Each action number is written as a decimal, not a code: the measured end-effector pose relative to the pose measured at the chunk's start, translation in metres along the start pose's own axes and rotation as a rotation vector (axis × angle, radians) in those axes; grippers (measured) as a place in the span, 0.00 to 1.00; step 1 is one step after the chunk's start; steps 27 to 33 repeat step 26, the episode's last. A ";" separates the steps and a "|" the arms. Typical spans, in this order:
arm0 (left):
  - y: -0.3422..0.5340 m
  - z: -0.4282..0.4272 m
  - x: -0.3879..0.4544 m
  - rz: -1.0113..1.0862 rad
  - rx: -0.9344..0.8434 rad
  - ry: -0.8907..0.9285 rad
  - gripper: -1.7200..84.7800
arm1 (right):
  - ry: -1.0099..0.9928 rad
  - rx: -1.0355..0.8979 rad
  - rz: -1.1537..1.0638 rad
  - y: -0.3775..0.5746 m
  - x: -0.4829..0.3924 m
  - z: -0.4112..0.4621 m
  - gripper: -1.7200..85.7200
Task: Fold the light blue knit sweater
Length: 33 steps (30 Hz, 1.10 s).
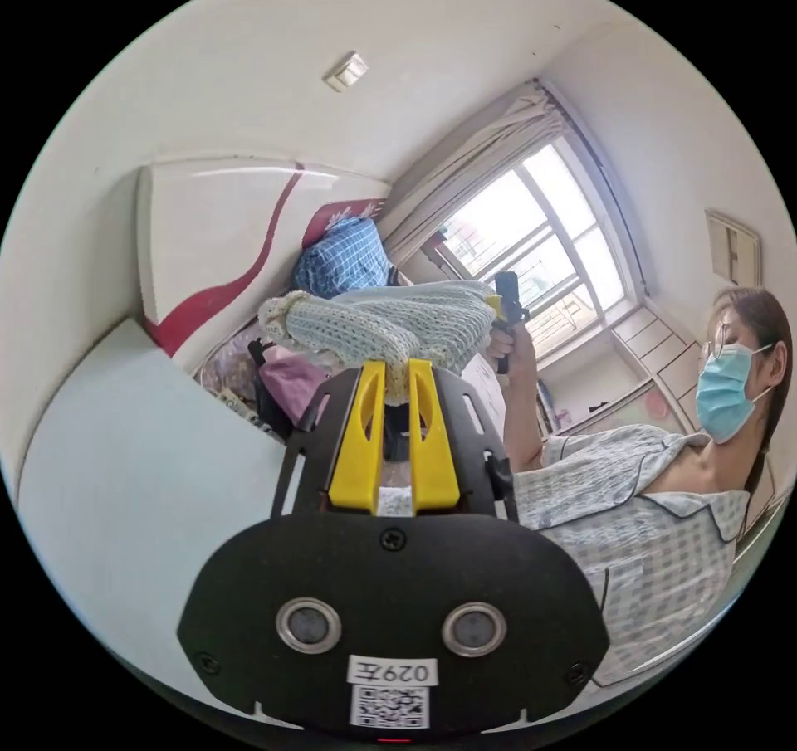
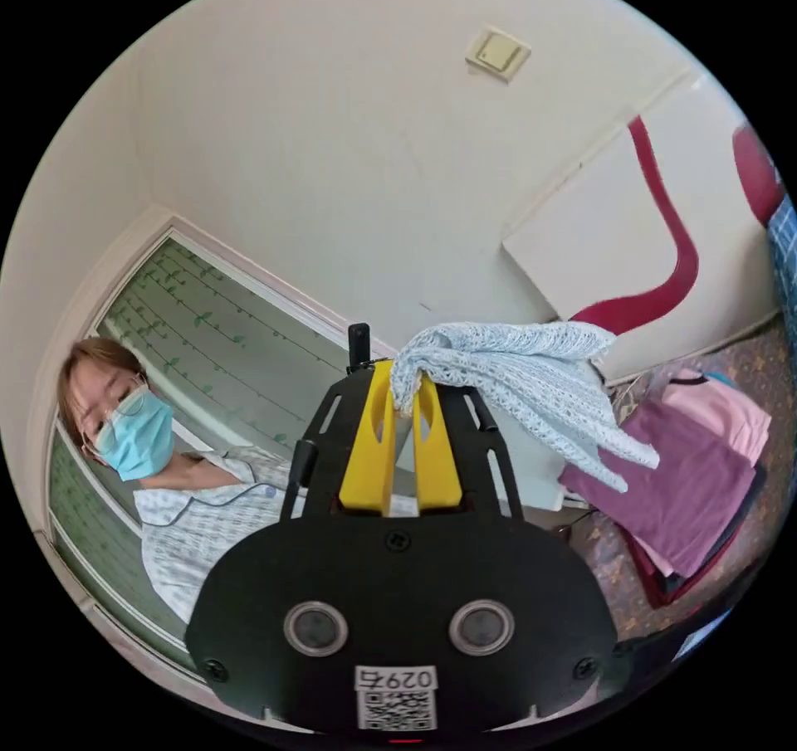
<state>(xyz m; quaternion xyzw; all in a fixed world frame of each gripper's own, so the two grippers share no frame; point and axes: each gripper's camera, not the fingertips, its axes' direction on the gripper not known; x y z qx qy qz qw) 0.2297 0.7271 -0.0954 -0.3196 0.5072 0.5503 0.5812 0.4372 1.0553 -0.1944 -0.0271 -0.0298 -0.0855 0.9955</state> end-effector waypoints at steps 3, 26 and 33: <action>-0.040 0.054 0.010 0.047 -0.049 -0.044 0.07 | 0.125 0.072 0.013 0.013 0.003 -0.042 0.02; 0.142 0.146 -0.160 -0.711 -0.351 -0.033 0.01 | 1.066 0.240 1.005 0.294 0.187 -0.224 0.16; 0.142 0.146 -0.160 -0.711 -0.351 -0.033 0.01 | 1.066 0.240 1.005 0.294 0.187 -0.224 0.16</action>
